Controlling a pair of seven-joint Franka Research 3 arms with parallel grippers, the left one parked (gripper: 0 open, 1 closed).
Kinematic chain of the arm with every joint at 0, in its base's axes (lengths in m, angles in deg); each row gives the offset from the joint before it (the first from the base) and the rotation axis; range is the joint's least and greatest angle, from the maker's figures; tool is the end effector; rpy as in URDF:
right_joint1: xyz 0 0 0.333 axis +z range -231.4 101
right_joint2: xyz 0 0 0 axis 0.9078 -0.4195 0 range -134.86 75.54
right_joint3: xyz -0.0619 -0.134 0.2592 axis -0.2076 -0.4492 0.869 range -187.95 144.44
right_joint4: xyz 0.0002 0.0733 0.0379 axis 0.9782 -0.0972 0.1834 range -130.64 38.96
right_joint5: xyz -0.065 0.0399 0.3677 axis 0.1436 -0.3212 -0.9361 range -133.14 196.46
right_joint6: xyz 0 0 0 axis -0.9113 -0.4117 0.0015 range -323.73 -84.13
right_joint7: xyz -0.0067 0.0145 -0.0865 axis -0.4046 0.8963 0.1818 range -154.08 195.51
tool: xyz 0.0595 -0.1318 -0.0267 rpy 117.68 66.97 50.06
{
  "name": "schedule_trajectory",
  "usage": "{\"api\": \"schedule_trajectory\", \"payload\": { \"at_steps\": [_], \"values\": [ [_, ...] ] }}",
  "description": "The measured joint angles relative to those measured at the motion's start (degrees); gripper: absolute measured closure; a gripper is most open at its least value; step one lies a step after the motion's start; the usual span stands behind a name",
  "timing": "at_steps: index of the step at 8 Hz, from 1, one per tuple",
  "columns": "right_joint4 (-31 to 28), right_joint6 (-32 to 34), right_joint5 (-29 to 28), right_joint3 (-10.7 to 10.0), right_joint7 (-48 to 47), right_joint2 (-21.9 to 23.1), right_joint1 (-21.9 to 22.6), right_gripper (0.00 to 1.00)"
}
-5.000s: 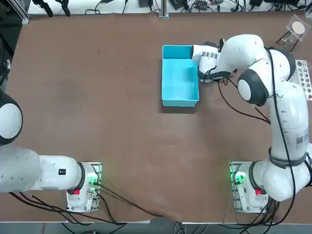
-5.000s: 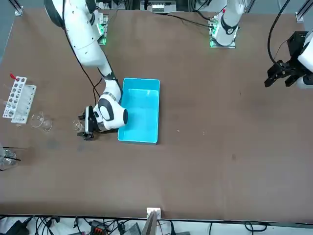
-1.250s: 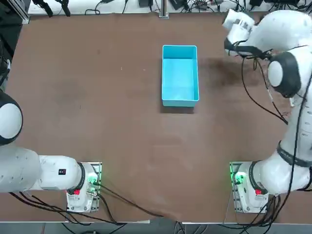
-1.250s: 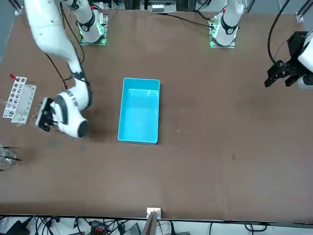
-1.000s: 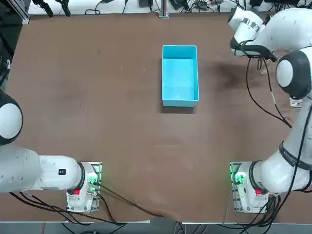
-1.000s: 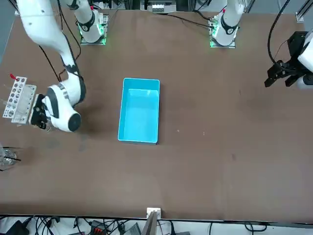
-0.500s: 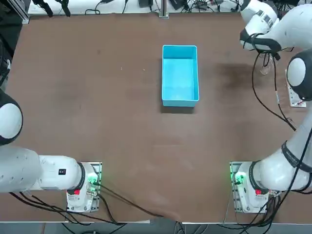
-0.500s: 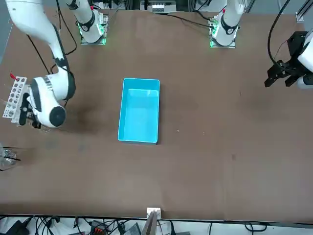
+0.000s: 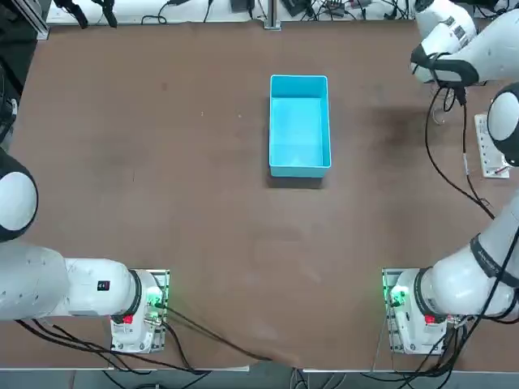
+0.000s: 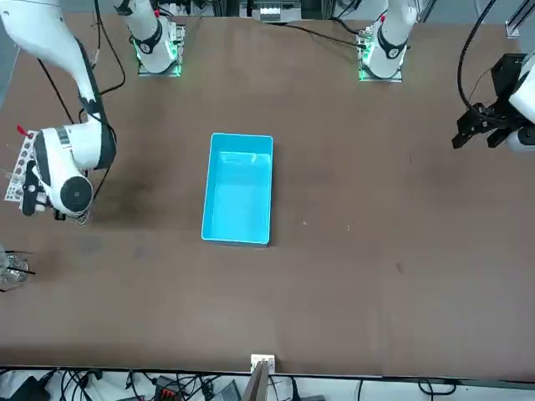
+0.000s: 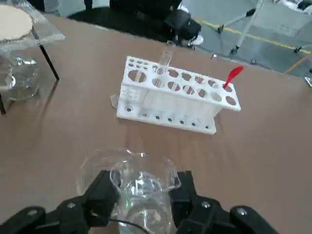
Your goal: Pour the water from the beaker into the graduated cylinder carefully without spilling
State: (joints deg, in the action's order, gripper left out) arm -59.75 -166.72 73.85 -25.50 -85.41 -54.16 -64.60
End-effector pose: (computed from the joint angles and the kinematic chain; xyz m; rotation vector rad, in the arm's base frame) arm 0.5732 -0.1064 0.2541 1.7368 -1.6676 0.3759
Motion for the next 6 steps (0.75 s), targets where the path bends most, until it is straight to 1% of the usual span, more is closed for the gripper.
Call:
{"api": "schedule_trajectory", "payload": {
  "at_steps": [2,3,6],
  "values": [
    [-0.5,-0.7,-5.4,0.0,4.6,2.7,-0.4,0.39],
    [-0.9,-1.8,-6.7,0.0,5.7,3.3,-0.8,0.39],
    [-1.8,-5.3,-7.9,0.0,8.8,3.2,-3.2,0.39]
  ]
}}
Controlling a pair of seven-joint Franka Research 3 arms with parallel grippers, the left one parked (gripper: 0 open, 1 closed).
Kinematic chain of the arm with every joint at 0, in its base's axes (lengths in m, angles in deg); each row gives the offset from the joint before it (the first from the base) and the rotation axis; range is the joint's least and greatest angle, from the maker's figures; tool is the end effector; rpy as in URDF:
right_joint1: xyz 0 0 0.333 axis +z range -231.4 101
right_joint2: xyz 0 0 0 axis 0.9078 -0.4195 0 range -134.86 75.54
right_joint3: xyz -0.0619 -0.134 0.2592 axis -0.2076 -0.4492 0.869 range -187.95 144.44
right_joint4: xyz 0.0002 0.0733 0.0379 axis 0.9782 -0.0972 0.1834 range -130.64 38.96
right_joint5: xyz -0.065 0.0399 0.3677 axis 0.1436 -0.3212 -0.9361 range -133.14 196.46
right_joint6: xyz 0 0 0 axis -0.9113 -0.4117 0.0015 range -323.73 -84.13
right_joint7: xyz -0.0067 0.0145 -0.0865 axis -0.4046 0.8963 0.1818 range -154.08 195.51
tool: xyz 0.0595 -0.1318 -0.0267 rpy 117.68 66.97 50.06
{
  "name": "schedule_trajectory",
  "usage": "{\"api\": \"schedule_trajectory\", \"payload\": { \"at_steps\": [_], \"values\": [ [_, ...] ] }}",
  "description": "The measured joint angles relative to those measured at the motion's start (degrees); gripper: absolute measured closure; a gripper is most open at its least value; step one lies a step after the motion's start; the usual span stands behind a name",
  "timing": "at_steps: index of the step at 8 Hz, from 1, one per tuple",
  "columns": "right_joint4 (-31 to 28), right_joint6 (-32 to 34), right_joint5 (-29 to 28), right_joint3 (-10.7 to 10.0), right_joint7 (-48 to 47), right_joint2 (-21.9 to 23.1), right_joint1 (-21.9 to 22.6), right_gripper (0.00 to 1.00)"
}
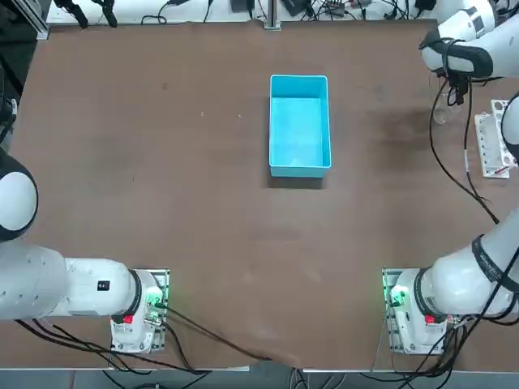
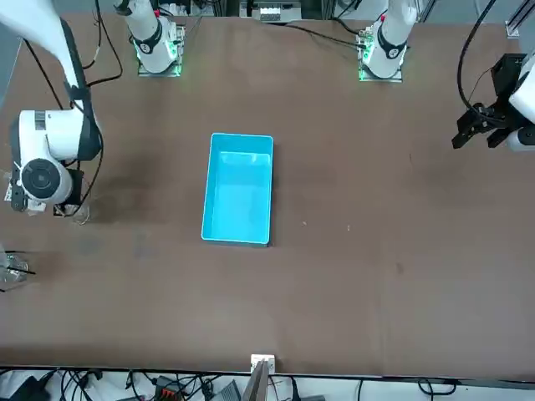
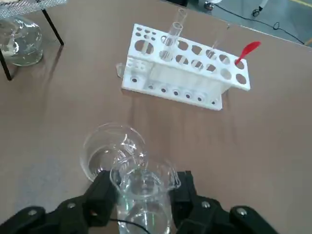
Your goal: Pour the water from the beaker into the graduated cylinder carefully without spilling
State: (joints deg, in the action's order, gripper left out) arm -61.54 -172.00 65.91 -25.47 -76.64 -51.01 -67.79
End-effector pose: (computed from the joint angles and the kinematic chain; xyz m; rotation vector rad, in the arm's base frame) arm 0.5705 -0.1191 0.2672 1.8848 -1.7407 0.2628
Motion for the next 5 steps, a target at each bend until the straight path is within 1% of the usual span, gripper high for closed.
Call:
{"api": "schedule_trajectory", "payload": {
  "at_steps": [3,5],
  "values": [
    [-0.2,-2.5,-6.9,0.0,6.6,0.0,-2.1,0.39],
    [-0.2,-3.8,-8.3,0.0,9.1,0.0,-3.0,0.39]
  ]
}}
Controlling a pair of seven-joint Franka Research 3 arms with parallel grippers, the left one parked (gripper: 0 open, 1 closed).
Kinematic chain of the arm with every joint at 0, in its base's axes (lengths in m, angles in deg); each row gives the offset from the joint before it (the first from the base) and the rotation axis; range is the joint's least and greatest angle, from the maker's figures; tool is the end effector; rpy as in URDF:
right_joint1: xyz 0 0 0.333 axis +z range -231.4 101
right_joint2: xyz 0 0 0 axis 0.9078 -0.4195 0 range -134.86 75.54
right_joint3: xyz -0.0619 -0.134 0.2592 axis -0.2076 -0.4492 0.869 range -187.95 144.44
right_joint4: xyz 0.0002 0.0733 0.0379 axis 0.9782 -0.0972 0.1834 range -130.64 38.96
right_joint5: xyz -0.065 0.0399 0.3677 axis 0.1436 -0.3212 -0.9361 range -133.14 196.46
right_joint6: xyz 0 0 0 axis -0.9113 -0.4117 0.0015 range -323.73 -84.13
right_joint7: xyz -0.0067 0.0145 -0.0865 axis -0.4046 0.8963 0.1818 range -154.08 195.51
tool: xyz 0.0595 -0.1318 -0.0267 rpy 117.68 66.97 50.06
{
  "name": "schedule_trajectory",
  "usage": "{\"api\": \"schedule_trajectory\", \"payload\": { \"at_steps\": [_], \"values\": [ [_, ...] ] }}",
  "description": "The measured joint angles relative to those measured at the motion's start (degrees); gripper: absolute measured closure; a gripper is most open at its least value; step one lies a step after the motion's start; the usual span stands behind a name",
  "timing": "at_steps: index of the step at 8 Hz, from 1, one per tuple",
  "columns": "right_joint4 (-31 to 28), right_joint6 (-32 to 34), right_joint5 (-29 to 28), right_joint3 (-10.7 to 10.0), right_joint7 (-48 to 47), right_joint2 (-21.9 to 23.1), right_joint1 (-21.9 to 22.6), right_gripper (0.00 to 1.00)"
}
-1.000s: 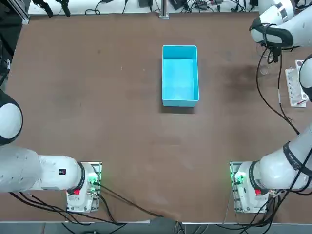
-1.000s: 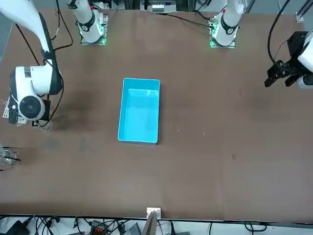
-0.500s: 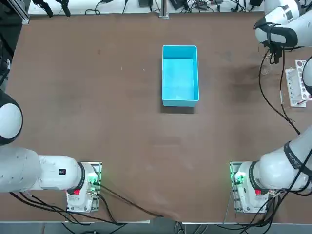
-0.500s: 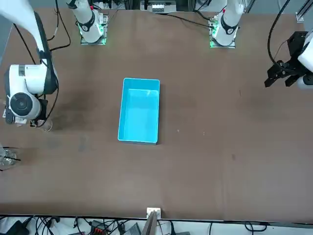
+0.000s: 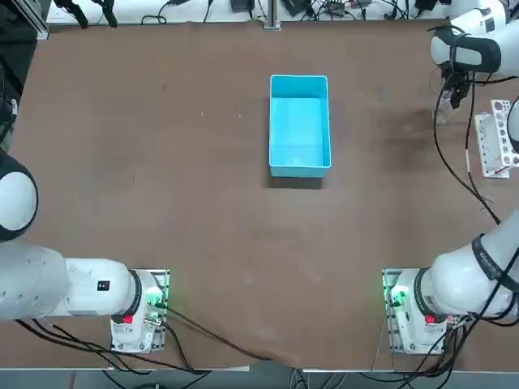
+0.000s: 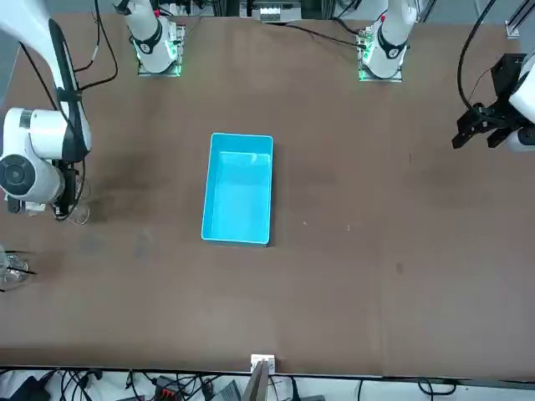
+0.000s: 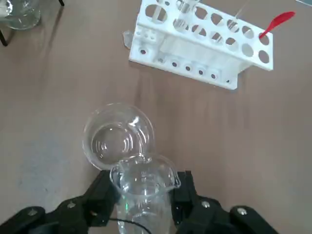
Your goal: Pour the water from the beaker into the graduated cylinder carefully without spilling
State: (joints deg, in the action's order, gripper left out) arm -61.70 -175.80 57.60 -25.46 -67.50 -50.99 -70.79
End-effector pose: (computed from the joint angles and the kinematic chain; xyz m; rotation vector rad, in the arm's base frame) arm 0.5709 -0.1330 0.2628 2.0187 -1.7886 0.1367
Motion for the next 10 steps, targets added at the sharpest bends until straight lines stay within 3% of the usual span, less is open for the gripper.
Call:
{"api": "schedule_trajectory", "payload": {
  "at_steps": [3,6,10],
  "values": [
    [0.0,-2.5,-2.1,0.0,3.3,-0.1,-2.1,0.39],
    [0.0,-3.1,-9.6,0.0,9.7,-0.1,-3.2,0.39],
    [0.0,-3.8,-10.4,0.0,12.6,-0.1,-5.1,0.39]
  ]
}}
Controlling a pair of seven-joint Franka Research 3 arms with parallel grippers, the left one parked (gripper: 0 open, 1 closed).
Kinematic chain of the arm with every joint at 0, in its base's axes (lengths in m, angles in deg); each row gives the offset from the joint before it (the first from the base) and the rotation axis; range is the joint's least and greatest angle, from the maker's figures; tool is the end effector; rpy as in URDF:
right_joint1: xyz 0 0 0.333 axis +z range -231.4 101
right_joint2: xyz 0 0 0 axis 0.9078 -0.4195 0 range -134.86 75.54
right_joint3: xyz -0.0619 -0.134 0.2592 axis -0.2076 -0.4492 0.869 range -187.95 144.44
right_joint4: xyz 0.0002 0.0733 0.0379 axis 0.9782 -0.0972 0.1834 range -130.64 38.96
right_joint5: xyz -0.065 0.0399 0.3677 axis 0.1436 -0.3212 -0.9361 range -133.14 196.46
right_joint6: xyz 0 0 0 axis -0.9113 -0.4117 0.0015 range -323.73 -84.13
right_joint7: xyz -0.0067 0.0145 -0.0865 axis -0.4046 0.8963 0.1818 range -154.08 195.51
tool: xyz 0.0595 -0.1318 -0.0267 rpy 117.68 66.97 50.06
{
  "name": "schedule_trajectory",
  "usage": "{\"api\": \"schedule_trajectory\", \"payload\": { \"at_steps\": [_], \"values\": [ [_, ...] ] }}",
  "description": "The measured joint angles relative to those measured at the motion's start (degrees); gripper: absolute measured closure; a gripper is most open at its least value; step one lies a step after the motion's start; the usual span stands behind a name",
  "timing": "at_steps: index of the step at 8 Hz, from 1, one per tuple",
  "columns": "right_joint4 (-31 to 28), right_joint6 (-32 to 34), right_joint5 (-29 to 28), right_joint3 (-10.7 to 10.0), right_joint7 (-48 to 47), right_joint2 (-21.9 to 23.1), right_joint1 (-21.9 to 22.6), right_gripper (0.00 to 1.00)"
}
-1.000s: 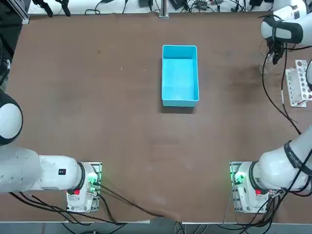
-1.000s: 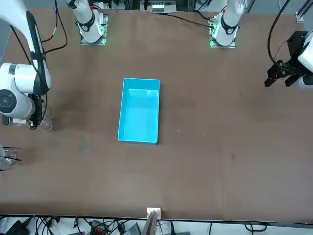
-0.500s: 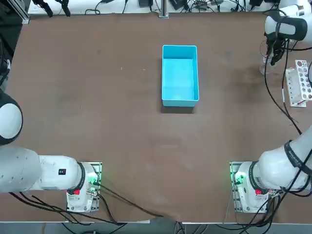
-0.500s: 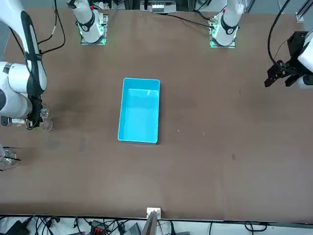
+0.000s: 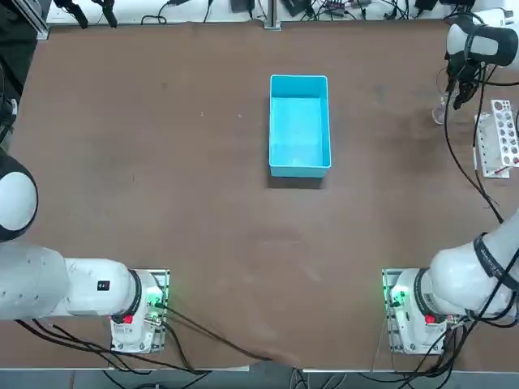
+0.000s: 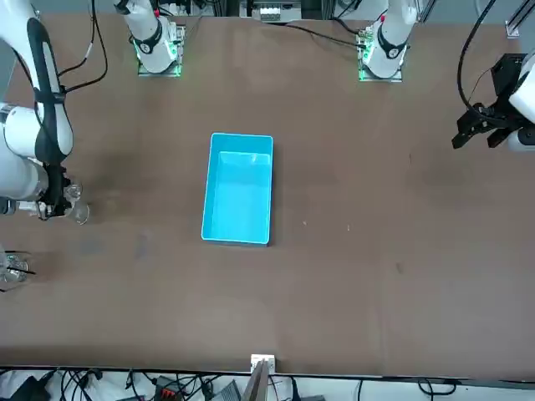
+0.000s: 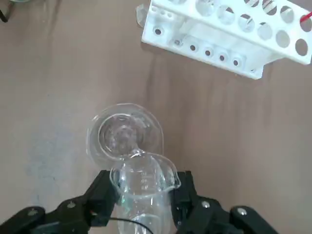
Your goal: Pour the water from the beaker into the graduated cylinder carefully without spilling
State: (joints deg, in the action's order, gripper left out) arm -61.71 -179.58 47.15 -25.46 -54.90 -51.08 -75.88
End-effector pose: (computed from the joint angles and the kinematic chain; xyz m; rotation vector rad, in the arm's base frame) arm 0.5675 -0.1671 0.2606 2.1739 -1.8552 0.0049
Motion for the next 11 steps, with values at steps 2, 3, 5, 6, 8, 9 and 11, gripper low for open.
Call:
{"api": "schedule_trajectory", "payload": {
  "at_steps": [2,3,5,6,8,9,11],
  "values": [
    [0.0,0.0,-0.2,0.0,0.5,0.0,-0.4,0.39],
    [0.0,0.0,-1.9,0.0,1.5,0.0,-0.6,0.39],
    [0.1,-0.2,-6.4,0.0,6.3,0.0,-1.7,0.39],
    [0.1,-0.3,-7.3,0.0,7.7,0.0,-2.6,0.39],
    [0.1,-0.4,-7.5,0.0,8.8,0.0,-3.4,0.39],
    [0.1,-0.4,-7.6,0.1,8.8,0.0,-3.4,0.39],
    [0.2,-0.4,-7.6,0.2,8.8,0.0,-3.4,0.39]
  ]
}}
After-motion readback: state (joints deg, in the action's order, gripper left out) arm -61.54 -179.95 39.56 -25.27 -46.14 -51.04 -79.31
